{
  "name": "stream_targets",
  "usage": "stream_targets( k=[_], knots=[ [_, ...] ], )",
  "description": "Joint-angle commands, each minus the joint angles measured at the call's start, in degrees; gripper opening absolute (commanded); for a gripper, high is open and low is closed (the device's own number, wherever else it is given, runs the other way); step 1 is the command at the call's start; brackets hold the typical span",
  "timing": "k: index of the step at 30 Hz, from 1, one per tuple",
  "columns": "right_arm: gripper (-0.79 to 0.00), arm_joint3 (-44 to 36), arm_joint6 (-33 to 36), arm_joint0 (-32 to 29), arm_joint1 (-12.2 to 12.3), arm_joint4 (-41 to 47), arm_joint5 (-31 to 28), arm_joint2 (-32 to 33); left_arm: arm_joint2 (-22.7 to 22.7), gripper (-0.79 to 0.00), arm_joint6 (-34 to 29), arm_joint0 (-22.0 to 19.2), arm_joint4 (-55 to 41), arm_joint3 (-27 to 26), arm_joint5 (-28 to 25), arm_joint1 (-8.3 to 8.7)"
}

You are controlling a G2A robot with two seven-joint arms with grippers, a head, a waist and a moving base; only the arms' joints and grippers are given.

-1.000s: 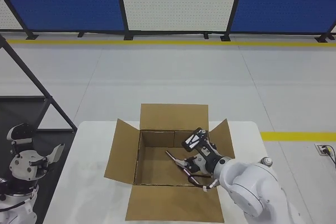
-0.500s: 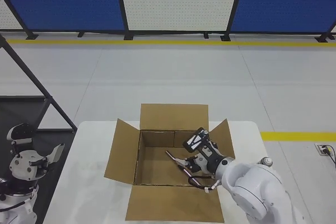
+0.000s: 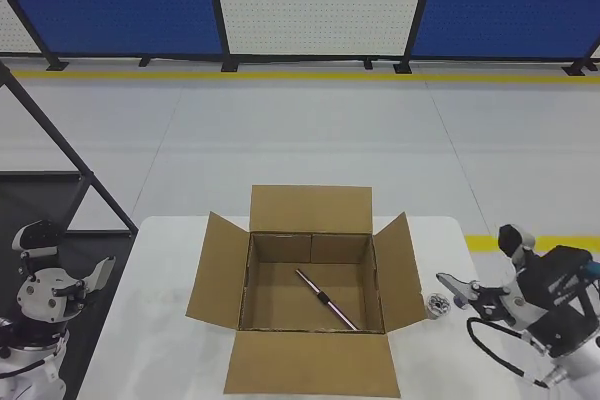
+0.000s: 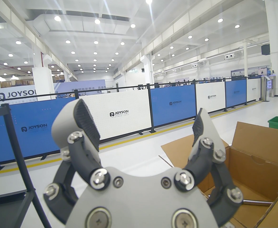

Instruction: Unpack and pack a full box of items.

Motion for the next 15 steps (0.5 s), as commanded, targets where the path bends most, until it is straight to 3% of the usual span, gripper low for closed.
stream_targets(
  k=[1,6,15],
  knots=[
    [0.000,1.28,-0.71,-3.57,0.16,1.17,-1.60,4.48,0.00,0.000,0.00,0.00,0.00,0.00,0.00,0.00],
    [0.000,4.40,-0.04,-8.87,0.54,-1.47,-2.95,7.52,0.00,0.000,0.00,0.00,0.00,0.00,0.00,0.00],
    [0.000,18.13,2.51,-7.61,1.22,-7.47,-0.63,-0.14,0.00,0.000,0.00,0.00,0.00,0.00,0.00,0.00]
  ],
)
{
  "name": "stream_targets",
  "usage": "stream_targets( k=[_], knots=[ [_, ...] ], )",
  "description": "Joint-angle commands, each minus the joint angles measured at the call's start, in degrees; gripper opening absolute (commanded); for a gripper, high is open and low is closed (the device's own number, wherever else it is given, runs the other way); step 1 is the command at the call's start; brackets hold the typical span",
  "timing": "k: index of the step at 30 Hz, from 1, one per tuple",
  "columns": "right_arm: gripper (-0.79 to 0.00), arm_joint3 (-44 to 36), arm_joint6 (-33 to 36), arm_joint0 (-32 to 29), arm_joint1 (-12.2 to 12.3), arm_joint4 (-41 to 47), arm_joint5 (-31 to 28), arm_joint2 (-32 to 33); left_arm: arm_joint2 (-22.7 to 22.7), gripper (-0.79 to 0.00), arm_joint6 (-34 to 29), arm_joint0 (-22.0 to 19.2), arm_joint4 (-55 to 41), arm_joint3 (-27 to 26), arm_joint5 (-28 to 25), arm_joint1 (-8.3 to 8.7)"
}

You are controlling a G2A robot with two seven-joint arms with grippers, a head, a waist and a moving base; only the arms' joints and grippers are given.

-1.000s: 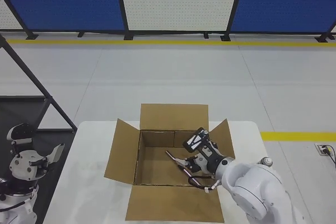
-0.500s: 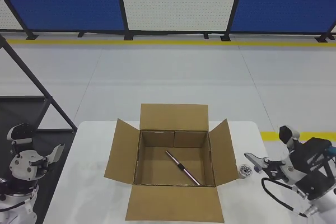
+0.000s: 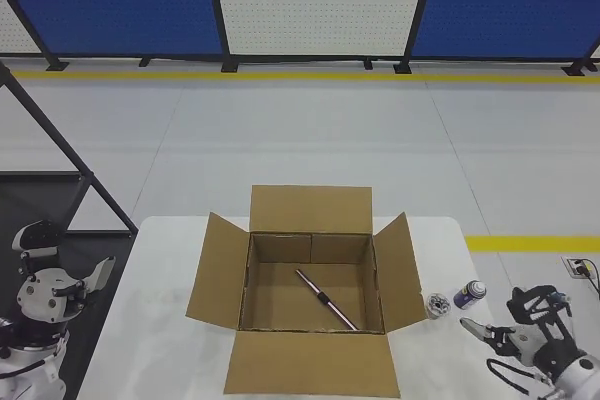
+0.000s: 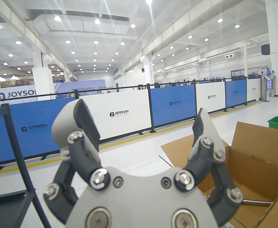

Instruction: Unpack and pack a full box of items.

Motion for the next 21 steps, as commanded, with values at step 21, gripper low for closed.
stream_targets(
  k=[21],
  knots=[
    [0.000,12.45,4.46,6.59,0.83,-4.47,-0.15,-9.53,0.00,0.000,0.00,0.00,0.00,0.00,0.00,0.00]
  ],
)
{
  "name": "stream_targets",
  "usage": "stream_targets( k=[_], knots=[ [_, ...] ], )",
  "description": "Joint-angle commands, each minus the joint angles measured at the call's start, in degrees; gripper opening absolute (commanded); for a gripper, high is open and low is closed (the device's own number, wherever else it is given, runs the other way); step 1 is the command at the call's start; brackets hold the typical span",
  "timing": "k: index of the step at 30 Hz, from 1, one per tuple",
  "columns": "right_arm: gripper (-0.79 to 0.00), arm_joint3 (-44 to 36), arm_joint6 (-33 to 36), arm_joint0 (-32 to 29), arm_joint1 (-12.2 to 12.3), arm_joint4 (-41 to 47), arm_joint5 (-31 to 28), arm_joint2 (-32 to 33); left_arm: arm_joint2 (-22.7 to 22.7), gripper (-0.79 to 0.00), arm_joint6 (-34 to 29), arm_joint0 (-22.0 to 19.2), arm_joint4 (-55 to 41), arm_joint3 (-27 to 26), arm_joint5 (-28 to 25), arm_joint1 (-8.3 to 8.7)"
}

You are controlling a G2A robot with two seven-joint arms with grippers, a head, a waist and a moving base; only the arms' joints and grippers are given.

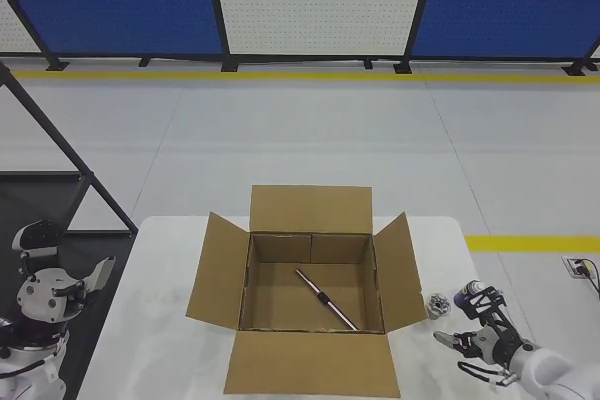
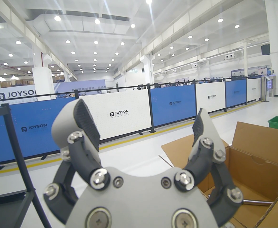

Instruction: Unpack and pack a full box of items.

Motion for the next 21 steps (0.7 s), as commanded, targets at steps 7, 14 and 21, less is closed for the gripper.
stream_targets(
  k=[7,14,21],
  knots=[
    [0.000,8.18,0.27,4.99,0.30,1.51,0.71,-4.22,0.00,0.000,0.00,0.00,0.00,0.00,0.00,0.00],
    [0.000,16.71,-0.45,10.37,0.80,4.13,-1.16,-6.14,0.00,0.000,0.00,0.00,0.00,0.00,0.00,0.00],
    [0.000,21.12,-1.08,13.14,1.29,5.32,-1.57,-7.29,0.00,0.000,0.00,0.00,0.00,0.00,0.00,0.00]
  ],
)
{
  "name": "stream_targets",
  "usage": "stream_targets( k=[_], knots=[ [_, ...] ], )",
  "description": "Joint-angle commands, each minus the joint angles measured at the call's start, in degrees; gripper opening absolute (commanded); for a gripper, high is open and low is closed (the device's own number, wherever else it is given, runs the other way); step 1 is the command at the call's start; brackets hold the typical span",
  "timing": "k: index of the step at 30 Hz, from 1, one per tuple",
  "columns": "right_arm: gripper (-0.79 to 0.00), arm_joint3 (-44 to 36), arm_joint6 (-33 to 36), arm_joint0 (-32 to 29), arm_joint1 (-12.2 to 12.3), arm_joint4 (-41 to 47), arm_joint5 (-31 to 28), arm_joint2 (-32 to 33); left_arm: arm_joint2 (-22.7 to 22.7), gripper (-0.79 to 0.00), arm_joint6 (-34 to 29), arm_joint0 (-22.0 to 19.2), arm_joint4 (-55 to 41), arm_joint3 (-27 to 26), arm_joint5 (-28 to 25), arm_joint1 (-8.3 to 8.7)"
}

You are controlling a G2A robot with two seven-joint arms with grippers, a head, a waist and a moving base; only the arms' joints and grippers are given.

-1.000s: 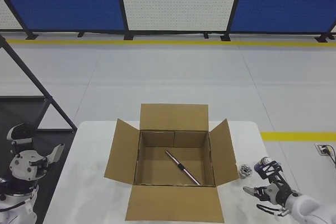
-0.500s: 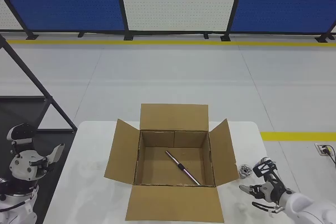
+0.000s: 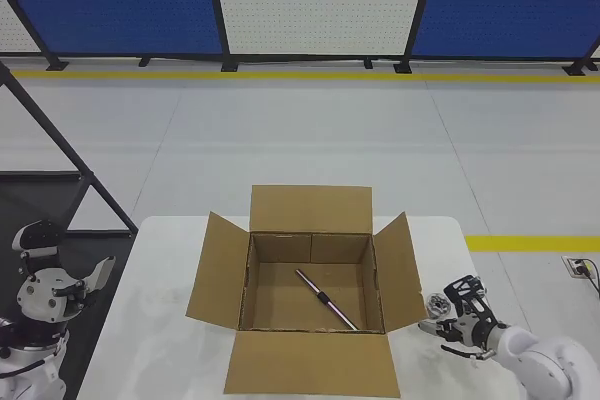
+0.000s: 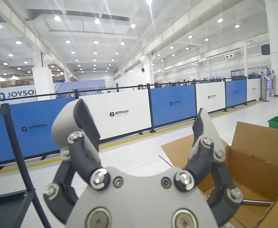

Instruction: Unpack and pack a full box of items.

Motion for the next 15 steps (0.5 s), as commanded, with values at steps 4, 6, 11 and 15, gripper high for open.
stream_targets(
  k=[4,6,11,15],
  knots=[
    [0.000,2.77,-0.50,1.88,0.29,0.65,-0.06,-1.16,0.00,0.000,0.00,0.00,0.00,0.00,0.00,0.00],
    [0.000,3.75,-0.81,2.59,0.38,0.94,-0.05,-1.67,0.00,0.000,0.00,0.00,0.00,0.00,0.00,0.00],
    [0.000,5.92,-1.60,4.05,0.63,1.65,-0.12,-2.74,0.00,0.000,0.00,0.00,0.00,0.00,0.00,0.00],
    [0.000,7.44,-2.28,5.00,0.81,1.77,0.46,-3.53,0.00,0.000,0.00,0.00,0.00,0.00,0.00,0.00]
  ],
)
